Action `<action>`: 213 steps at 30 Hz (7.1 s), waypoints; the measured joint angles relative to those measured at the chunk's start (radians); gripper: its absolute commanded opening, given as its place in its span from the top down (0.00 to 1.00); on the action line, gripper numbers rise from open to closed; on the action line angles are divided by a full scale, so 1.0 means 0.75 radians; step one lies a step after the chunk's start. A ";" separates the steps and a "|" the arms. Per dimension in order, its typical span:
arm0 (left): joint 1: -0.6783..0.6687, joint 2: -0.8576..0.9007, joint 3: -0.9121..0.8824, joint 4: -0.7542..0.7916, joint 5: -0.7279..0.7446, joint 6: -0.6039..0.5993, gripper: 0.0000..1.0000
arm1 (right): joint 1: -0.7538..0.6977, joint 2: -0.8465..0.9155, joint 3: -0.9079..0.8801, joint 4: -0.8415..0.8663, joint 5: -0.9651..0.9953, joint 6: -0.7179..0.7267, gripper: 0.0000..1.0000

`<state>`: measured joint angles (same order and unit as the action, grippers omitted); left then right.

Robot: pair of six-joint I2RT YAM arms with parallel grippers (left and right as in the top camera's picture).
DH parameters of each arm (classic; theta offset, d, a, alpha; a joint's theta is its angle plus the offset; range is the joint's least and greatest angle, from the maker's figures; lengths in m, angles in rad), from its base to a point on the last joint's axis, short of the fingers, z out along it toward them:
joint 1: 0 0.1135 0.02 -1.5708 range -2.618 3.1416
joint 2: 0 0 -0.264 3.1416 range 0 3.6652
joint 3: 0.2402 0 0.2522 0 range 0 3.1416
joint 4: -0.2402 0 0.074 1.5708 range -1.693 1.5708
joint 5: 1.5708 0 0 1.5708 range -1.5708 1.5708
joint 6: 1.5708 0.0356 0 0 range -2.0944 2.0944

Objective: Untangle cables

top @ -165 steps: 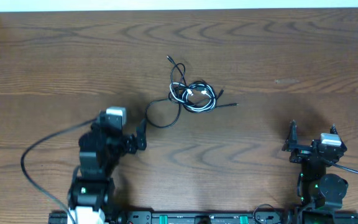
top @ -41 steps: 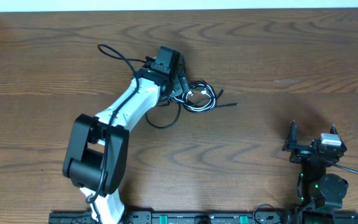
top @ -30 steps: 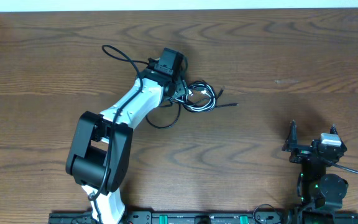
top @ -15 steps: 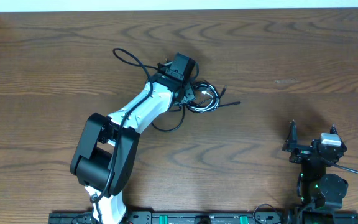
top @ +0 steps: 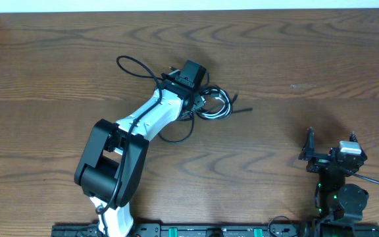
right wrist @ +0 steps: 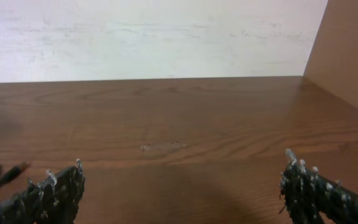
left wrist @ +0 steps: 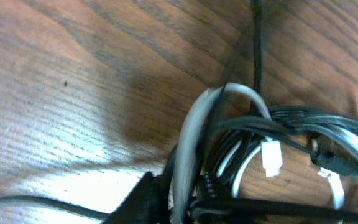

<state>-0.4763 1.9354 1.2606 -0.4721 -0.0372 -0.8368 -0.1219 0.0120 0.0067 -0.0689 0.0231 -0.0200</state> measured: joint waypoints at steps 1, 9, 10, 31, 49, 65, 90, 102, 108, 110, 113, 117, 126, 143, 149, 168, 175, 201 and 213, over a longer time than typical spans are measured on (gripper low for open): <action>0.000 0.000 0.000 0.002 -0.003 -0.001 0.92 | 0.000 0.000 0.000 0.000 0.000 0.000 0.01; 0.000 -0.001 -0.001 0.028 -0.009 0.072 0.93 | 0.000 0.000 0.000 0.000 0.000 0.000 0.01; 0.000 -0.004 -0.001 0.035 -0.009 0.086 0.93 | 0.000 0.000 0.000 -0.001 0.000 0.001 0.01; 0.000 -0.705 -0.015 0.049 0.162 1.076 0.93 | 0.000 0.000 0.000 0.000 0.000 0.000 0.01; 0.000 -0.705 -0.015 0.083 0.162 1.191 0.93 | 0.000 -0.003 0.004 0.538 -0.131 -0.004 0.01; 0.000 -0.705 -0.015 0.150 0.385 1.140 0.93 | 0.000 0.975 0.914 -0.077 -0.697 -0.006 0.01; -0.001 -0.704 -0.017 0.300 0.570 1.006 0.92 | 0.169 2.096 1.124 1.272 -1.286 1.163 0.09; -0.001 -0.704 -0.017 0.314 0.743 1.448 0.92 | 0.236 2.132 1.124 1.240 -1.146 1.488 0.17; -0.001 -0.704 -0.017 0.374 0.745 1.514 0.93 | 0.325 2.132 1.124 1.241 -1.110 1.552 0.50; -0.001 -0.704 -0.017 0.375 0.745 1.522 0.92 | 0.344 2.132 1.124 1.244 -1.102 1.551 0.85; -0.002 -0.704 -0.017 0.367 0.738 1.532 0.92 | 0.374 2.132 1.124 1.244 -1.079 1.552 0.99; -0.003 -0.704 -0.017 0.262 0.632 1.527 0.92 | 0.360 2.132 1.124 1.204 -1.066 1.484 0.99; -0.008 -0.704 -0.017 0.026 0.150 1.460 0.93 | 0.084 2.135 1.124 0.850 -1.073 1.357 0.99; 0.006 -0.704 -0.017 -0.184 -0.298 1.439 0.92 | -0.225 2.135 1.124 0.496 -1.124 1.199 0.83; 0.024 -0.704 -0.017 -0.182 -0.343 1.378 0.92 | -0.244 2.135 1.124 0.496 -1.113 1.189 0.01; 0.028 -0.704 -0.020 0.184 0.305 1.291 0.92 | 0.074 2.135 1.122 1.255 -1.455 0.927 0.01; 0.028 -0.704 -0.020 0.244 0.334 1.203 0.92 | 0.281 2.135 1.122 1.326 -1.477 0.727 0.06; -0.131 -0.535 -0.020 0.246 0.437 1.046 0.93 | 0.479 2.135 1.125 0.989 -0.776 0.697 0.03; -0.162 -0.535 -0.020 0.133 0.147 1.046 0.92 | 0.369 2.135 1.124 0.582 -0.516 0.675 0.10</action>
<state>-0.5976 1.5345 1.2457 -0.3721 0.0731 -0.0525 0.1551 1.6131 0.8494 0.3676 -0.3637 0.4862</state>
